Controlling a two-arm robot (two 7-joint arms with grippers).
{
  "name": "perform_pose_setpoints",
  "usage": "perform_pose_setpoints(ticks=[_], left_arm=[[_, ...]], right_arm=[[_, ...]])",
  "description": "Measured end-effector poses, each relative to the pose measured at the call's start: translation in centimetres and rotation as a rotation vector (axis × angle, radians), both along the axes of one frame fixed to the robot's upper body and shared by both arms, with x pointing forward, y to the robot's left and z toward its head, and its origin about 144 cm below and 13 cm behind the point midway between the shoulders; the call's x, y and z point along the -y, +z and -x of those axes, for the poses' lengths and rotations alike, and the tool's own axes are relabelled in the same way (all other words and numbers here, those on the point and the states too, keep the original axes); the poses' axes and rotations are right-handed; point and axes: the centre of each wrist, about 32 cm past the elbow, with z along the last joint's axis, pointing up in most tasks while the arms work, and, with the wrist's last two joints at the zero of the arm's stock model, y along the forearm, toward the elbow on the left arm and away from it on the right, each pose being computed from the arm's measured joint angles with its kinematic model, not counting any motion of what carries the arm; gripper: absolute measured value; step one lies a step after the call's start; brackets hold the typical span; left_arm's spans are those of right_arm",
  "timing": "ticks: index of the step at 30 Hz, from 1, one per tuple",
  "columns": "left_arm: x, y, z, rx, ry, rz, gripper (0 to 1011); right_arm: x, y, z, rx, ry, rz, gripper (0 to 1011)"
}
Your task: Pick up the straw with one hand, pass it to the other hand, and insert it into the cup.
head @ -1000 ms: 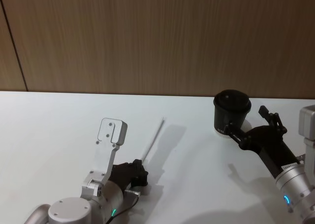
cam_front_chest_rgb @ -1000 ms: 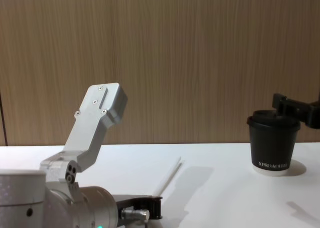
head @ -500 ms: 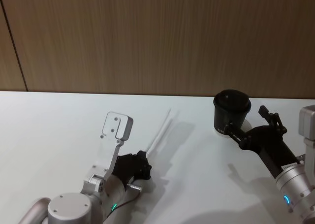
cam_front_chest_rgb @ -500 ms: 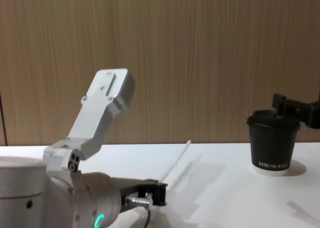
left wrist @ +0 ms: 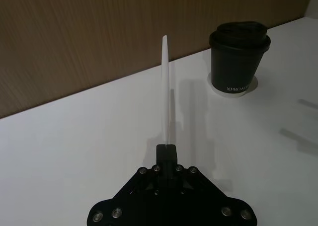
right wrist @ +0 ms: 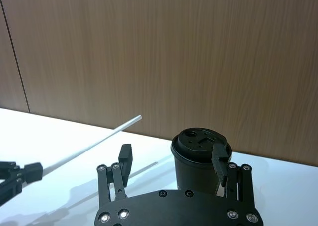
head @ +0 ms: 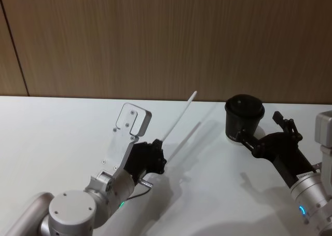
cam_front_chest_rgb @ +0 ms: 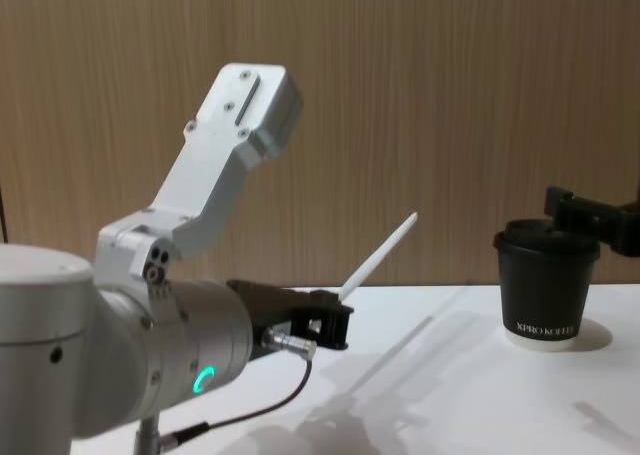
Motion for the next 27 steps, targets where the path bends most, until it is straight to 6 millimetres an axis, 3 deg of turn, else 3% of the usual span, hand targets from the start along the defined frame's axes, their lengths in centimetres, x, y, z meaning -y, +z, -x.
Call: perform_pose_setpoints(ticks=[27], left_arm=[[-0.6,2.9,-1.4,0.270,-0.149,-0.062,0]], right_arm=[[0.0,0.0,0.0,0.000,0.000,0.000,1001]])
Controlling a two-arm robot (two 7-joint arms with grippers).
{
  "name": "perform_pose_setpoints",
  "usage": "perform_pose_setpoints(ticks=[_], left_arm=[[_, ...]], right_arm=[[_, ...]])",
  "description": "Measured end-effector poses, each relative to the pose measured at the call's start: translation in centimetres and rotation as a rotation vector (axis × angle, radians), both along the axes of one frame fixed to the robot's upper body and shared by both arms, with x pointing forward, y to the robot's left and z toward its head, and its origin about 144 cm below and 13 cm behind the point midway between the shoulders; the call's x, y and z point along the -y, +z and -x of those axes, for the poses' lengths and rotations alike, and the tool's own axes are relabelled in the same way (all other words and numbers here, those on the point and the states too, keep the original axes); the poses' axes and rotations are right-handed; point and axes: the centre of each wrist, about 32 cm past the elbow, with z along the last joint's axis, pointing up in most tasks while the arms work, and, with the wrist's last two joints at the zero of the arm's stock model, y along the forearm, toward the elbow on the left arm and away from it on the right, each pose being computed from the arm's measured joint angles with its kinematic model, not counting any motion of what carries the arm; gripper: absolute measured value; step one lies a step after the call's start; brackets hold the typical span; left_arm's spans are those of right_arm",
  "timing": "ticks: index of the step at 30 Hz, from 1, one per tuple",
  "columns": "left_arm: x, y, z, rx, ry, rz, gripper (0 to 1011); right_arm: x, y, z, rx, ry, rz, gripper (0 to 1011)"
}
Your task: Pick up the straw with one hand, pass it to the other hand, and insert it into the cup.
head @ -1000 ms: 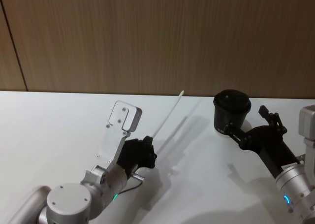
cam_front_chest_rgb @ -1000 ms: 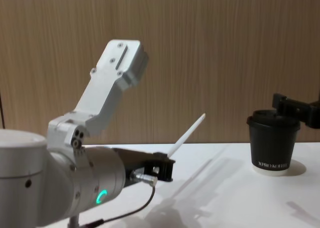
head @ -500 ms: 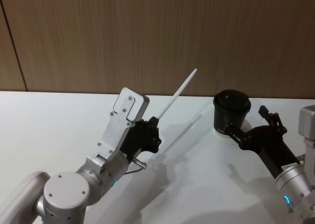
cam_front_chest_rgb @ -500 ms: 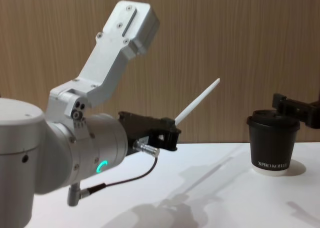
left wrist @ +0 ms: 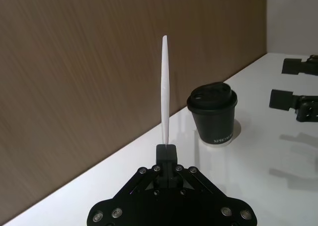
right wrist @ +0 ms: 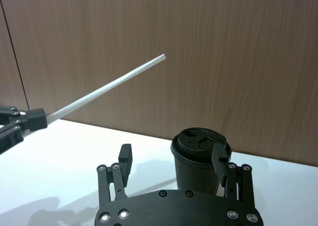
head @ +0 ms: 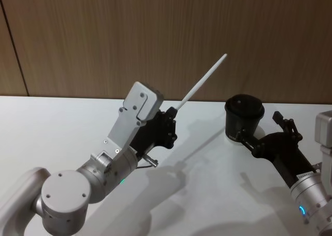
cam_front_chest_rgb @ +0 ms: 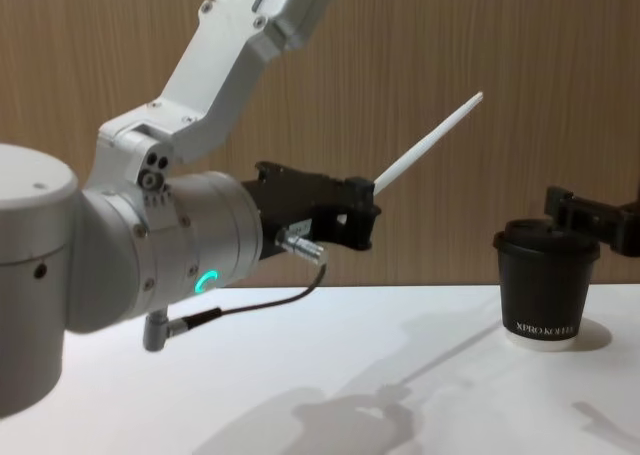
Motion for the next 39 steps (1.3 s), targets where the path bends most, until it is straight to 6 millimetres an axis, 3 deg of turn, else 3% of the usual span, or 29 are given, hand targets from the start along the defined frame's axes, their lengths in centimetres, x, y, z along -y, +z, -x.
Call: perform_pose_setpoints(ticks=[39], left_arm=[[-0.3,1.1,-1.5,0.078,-0.146,0.016,0]], right_arm=[[0.0,0.0,0.0,0.000,0.000,0.000,1001]])
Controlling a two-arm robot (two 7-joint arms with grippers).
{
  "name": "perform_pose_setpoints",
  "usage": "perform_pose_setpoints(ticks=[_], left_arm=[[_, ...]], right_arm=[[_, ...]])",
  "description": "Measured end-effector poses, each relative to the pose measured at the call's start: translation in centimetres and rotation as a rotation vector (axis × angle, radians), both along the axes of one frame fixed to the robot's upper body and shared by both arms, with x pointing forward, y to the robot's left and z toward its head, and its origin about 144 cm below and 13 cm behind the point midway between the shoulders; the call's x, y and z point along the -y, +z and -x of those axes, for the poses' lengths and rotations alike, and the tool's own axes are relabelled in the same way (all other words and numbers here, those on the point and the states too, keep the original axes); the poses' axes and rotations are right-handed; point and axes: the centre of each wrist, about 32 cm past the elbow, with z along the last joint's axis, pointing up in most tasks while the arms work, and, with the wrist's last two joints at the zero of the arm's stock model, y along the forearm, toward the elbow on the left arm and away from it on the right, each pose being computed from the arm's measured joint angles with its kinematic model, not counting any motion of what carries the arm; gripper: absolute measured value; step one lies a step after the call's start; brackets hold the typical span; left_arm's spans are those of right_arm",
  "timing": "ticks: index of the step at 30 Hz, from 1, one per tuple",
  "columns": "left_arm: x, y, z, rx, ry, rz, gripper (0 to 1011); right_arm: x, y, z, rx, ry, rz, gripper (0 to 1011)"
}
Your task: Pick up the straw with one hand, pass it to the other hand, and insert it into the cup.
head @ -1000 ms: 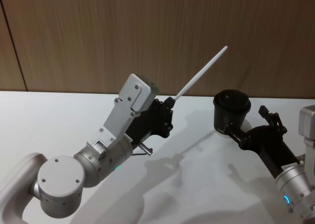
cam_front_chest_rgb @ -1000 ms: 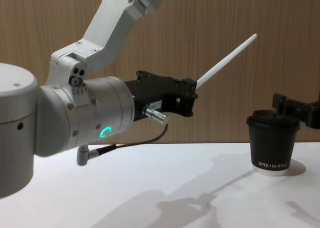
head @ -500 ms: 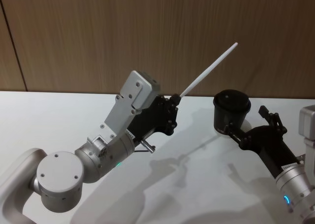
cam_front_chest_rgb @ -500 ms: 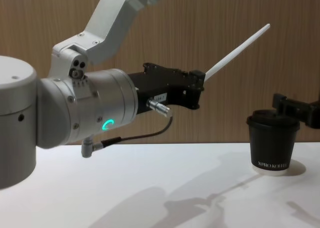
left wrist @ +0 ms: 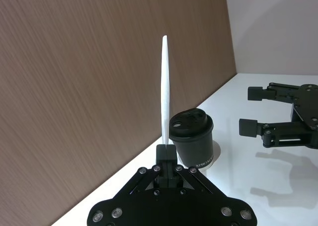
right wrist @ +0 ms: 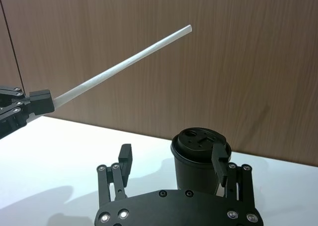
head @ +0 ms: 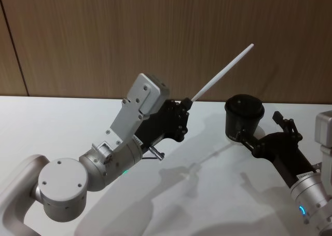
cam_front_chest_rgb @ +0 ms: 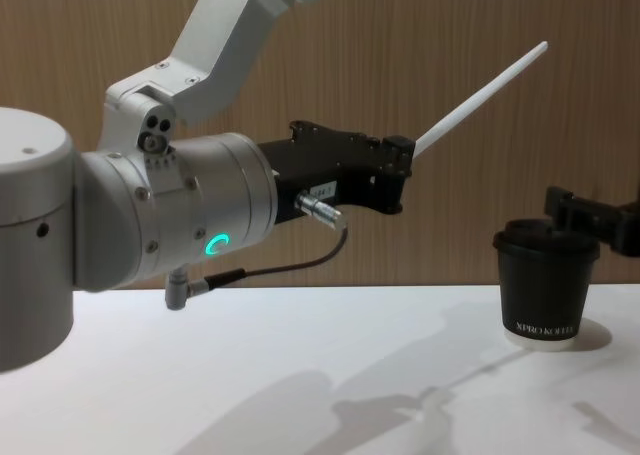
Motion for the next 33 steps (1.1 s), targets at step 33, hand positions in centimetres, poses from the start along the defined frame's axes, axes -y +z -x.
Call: perform_pose_setpoints(ticks=[33], left_arm=[[0.0,0.1,-0.1,0.003,-0.007,0.001,0]], right_arm=[[0.9,3.9,-2.6,-0.059,0.028,-0.174,1001]])
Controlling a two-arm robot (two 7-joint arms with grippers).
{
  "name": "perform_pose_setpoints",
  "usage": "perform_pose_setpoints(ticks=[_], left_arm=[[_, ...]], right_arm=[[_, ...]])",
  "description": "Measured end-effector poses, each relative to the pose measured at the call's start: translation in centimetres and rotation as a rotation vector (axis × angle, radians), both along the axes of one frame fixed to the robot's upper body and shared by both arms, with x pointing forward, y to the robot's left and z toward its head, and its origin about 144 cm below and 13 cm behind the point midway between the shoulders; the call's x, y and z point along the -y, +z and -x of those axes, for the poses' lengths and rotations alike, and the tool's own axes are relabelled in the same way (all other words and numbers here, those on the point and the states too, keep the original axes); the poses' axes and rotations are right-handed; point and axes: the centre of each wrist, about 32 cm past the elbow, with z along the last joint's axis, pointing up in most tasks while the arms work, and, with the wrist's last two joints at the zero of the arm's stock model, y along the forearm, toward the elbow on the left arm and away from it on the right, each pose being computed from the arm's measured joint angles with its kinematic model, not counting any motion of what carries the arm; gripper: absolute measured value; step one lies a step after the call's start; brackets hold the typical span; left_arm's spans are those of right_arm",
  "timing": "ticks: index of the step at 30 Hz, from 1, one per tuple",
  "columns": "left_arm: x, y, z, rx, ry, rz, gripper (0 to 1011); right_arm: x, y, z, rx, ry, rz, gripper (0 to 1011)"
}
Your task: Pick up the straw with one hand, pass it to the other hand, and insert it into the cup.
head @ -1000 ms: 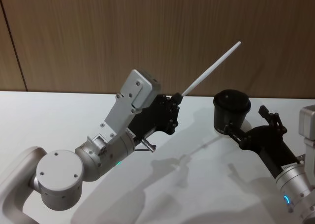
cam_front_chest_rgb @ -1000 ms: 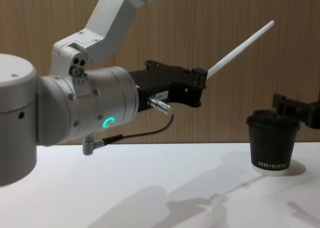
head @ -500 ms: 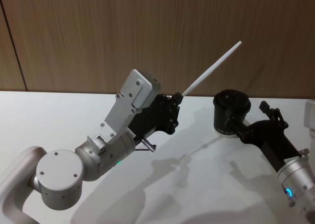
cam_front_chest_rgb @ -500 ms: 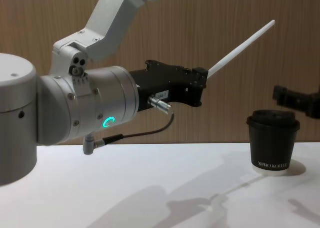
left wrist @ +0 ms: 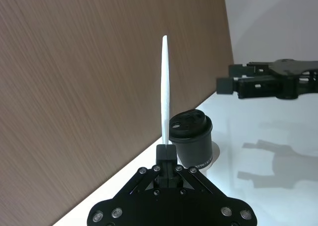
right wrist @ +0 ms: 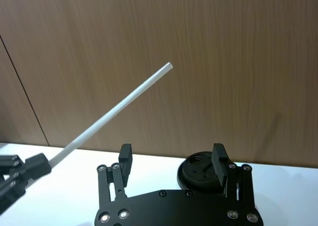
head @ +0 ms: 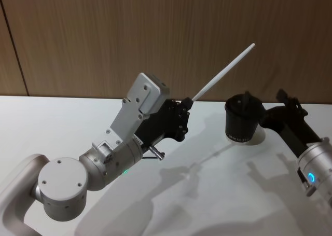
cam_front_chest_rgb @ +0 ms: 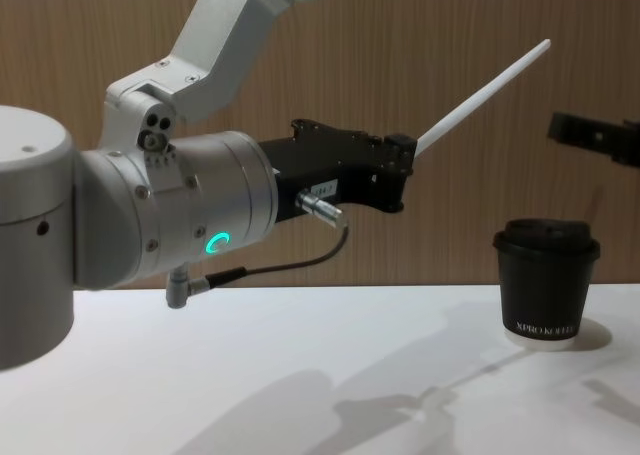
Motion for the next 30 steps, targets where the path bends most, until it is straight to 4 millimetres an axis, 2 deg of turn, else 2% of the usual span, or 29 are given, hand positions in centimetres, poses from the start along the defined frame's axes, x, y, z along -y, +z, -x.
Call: perform_pose_setpoints(ticks=[16,30], left_arm=[[0.0,0.0,0.0,0.000,0.000,0.000,0],[0.0,0.0,0.0,0.000,0.000,0.000,0]], right_arm=[[1.4,2.1,-1.7,-0.035,0.141,-0.102,1001],[2.6,3.8,-3.0,-0.112,0.273,-0.261,1001]])
